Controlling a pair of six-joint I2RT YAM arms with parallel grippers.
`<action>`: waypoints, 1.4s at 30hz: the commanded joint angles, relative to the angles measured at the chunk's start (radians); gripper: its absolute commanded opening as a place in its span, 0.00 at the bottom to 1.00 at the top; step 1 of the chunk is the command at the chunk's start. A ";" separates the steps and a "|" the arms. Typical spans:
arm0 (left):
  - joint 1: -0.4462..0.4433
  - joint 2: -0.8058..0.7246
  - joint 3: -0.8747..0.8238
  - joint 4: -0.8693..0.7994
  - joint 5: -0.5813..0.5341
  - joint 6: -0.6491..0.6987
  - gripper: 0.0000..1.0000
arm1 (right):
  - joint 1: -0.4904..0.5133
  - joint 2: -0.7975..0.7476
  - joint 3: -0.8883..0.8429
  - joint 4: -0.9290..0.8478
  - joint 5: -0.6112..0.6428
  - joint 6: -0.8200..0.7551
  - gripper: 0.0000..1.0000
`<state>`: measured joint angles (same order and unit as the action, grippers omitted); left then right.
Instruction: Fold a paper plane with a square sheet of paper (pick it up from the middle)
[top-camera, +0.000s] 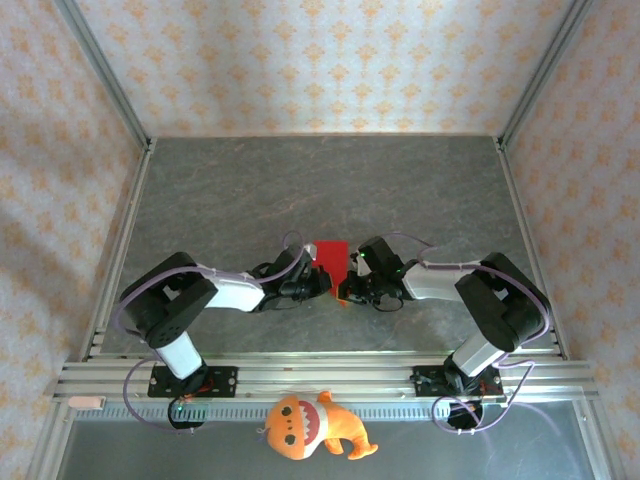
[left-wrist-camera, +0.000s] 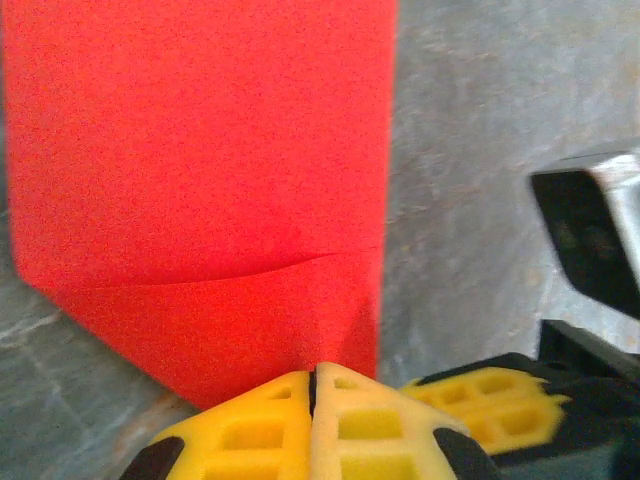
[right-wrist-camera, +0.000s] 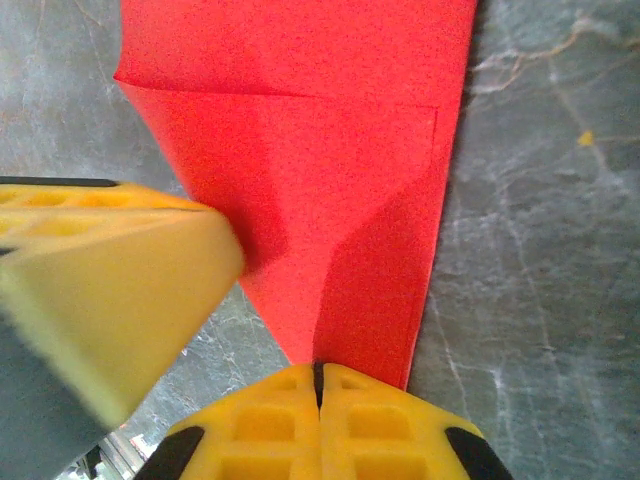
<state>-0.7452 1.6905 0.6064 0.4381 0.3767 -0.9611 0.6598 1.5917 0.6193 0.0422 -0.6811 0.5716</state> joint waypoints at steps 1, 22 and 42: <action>0.021 0.023 0.016 -0.004 -0.039 -0.016 0.05 | -0.008 0.039 -0.046 -0.100 0.078 -0.009 0.00; 0.199 -0.007 0.072 -0.200 -0.075 0.075 0.04 | -0.022 0.015 -0.053 -0.125 0.062 -0.055 0.00; 0.106 0.046 0.085 -0.074 -0.008 0.145 0.06 | -0.030 0.002 0.022 -0.133 0.020 -0.063 0.00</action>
<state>-0.6407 1.7115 0.6716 0.3710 0.3775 -0.8417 0.6376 1.5867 0.6312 0.0048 -0.6964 0.5175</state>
